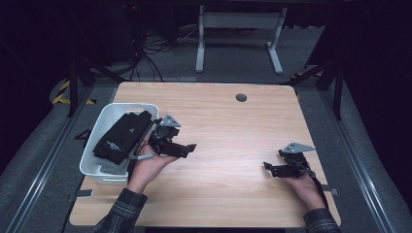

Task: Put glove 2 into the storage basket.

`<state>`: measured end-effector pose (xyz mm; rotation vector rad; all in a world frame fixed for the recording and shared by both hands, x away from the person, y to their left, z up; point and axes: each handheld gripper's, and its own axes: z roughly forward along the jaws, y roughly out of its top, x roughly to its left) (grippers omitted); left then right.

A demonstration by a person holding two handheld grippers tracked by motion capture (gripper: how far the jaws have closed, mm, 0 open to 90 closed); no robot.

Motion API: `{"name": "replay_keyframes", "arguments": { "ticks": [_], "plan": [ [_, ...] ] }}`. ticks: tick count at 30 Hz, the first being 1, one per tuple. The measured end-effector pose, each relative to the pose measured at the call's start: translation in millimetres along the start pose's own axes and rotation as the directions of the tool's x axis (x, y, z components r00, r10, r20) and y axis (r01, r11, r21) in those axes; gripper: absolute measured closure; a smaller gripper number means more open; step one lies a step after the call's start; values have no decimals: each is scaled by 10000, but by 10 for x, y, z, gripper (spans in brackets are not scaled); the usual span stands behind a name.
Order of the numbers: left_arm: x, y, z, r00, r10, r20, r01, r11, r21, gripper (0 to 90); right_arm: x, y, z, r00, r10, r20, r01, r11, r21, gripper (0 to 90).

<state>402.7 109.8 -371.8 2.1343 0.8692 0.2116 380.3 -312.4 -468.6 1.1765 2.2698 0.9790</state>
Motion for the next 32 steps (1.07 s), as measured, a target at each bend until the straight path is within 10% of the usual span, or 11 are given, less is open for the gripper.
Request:
{"name": "replay_keyframes", "arguments": {
  "ticks": [20,32],
  "plan": [
    [-364,-410,772,9938,970,537,-1030,9869,1242,155,1,0,0,10000,-27,-22,27,10000,-1,170],
    [-337,-502,867,9935,1054,418,-1114,9764,1852,144,3,0,1,10000,-75,-62,75,10000,-10,170]
  ]
}}
